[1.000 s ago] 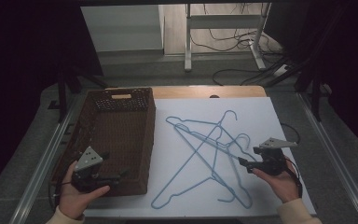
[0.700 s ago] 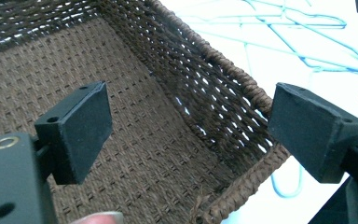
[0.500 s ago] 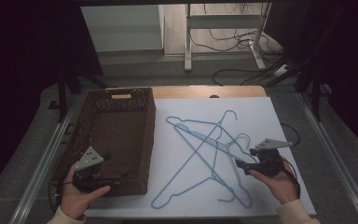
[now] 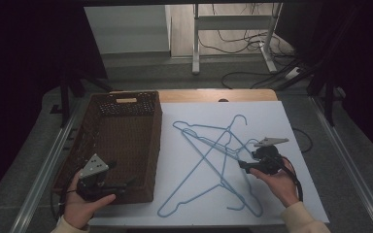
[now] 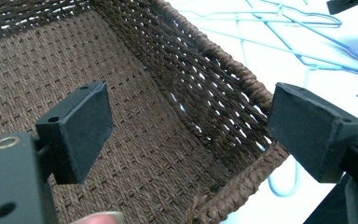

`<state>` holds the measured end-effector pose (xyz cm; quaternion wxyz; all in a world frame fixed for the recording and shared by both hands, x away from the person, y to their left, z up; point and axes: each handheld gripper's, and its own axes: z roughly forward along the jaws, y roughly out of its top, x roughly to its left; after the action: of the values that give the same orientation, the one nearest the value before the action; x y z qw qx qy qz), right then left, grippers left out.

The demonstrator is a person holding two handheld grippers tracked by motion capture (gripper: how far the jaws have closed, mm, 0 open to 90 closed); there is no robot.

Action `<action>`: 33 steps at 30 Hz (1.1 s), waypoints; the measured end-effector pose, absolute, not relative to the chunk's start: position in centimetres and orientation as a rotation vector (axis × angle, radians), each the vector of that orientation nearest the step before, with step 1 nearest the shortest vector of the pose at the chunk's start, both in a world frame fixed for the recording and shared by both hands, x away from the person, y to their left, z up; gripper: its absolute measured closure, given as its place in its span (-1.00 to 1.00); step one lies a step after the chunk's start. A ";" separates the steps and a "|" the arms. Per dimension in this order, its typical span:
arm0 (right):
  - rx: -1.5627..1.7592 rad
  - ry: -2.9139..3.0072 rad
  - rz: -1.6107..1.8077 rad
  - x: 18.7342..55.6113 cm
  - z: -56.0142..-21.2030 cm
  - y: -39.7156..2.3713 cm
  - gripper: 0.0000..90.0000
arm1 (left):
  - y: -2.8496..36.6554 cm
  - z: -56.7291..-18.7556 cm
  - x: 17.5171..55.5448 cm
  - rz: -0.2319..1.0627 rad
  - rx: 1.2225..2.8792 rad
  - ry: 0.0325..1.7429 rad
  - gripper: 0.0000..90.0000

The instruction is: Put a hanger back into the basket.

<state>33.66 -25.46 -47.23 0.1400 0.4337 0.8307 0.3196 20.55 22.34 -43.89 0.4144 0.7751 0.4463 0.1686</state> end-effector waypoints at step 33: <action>1.489 2.385 0.613 39.4 -50.1 -21.8 0.59 | 22.3 -43.9 20.4 0.432 1.945 1.120 -0.68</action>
<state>39.38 -21.76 -50.07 0.1317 0.5130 0.8215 0.2113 20.45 22.26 -43.89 0.4150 0.7742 0.4459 0.1722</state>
